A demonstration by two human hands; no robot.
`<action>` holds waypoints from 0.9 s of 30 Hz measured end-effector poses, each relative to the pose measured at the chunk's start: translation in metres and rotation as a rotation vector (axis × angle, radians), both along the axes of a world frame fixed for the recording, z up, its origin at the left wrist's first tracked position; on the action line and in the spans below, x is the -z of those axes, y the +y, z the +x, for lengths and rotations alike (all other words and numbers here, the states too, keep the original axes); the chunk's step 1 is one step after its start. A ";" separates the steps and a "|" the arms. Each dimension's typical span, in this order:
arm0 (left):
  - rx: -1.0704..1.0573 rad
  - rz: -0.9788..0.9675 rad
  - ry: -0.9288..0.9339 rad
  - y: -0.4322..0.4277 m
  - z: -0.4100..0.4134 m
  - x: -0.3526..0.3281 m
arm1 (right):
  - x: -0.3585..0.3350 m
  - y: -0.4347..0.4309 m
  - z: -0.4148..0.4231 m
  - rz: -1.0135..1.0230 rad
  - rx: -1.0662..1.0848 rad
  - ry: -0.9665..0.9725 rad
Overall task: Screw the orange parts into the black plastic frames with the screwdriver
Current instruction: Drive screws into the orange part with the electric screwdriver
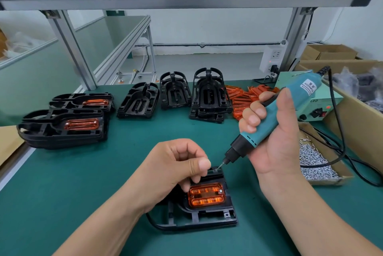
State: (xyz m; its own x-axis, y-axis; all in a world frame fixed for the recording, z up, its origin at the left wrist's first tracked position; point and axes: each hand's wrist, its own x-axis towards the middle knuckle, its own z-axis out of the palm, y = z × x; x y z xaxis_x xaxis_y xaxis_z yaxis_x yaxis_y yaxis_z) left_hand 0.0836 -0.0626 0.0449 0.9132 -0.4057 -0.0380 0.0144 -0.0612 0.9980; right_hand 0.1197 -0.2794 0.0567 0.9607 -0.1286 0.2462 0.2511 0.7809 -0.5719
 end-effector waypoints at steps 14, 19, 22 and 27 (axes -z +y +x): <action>0.067 -0.117 0.150 -0.006 -0.006 0.001 | -0.007 0.001 -0.006 0.023 0.036 -0.040; 0.070 -0.135 0.163 -0.007 -0.006 0.000 | -0.007 0.001 -0.006 0.007 0.046 -0.040; 0.065 -0.147 0.169 -0.007 -0.007 0.001 | -0.007 0.001 -0.006 0.003 0.049 -0.040; 0.062 -0.159 0.180 -0.008 -0.007 0.001 | -0.006 0.001 -0.007 0.000 0.048 -0.040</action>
State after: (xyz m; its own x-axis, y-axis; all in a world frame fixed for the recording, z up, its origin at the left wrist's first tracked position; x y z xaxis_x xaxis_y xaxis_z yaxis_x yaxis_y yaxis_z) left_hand 0.0767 -0.0703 0.0442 0.8707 -0.4746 -0.1291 0.1941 0.0903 0.9768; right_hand 0.1132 -0.2783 0.0631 0.9428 -0.1745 0.2841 0.3110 0.7675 -0.5605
